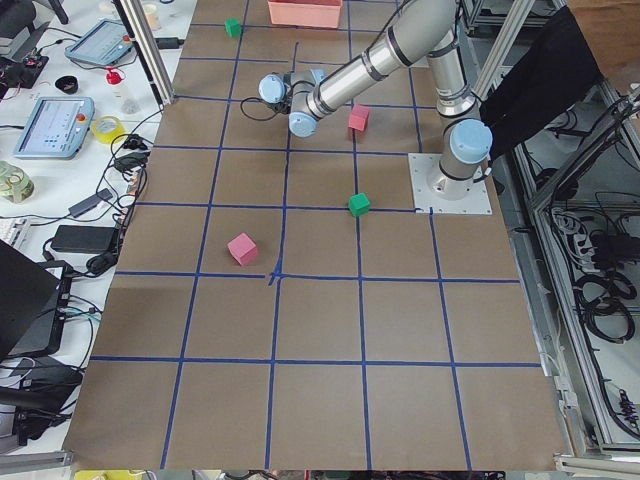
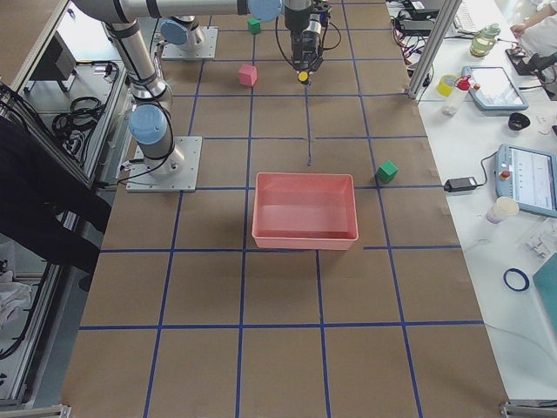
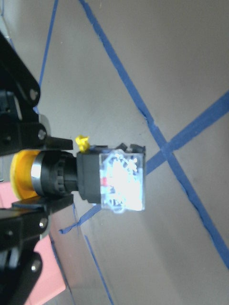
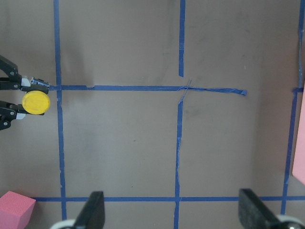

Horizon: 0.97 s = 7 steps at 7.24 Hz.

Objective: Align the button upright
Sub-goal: 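Rotate the held switch with the left gripper to stand yellow cap up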

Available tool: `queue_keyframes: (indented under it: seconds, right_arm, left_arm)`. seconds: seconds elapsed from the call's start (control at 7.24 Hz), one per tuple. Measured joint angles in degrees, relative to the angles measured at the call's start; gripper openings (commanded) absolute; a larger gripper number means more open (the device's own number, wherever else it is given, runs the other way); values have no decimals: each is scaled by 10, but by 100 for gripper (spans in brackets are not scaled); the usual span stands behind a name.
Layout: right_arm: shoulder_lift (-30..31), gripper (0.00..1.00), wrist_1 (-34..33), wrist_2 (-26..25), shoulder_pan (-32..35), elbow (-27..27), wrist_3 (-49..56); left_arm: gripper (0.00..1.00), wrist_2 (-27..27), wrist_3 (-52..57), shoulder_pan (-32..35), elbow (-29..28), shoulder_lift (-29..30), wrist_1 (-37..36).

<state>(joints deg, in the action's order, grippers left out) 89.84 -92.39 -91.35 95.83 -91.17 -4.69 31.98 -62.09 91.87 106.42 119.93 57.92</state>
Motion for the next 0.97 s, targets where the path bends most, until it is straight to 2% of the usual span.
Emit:
queue_keyframes:
  seconds: [0.28,0.69,0.97]
  right_arm:
    - [1,100,-1,0,0,-4,0]
    - [1,100,-1,0,0,-5,0]
    - [1,100,-1,0,0,-5,0]
  left_arm:
    - [0,-45,22,-17,24,11,5]
    - [0,-72,27,-20,36,25,26]
    - [14,-83,26,-20,38,32,39]
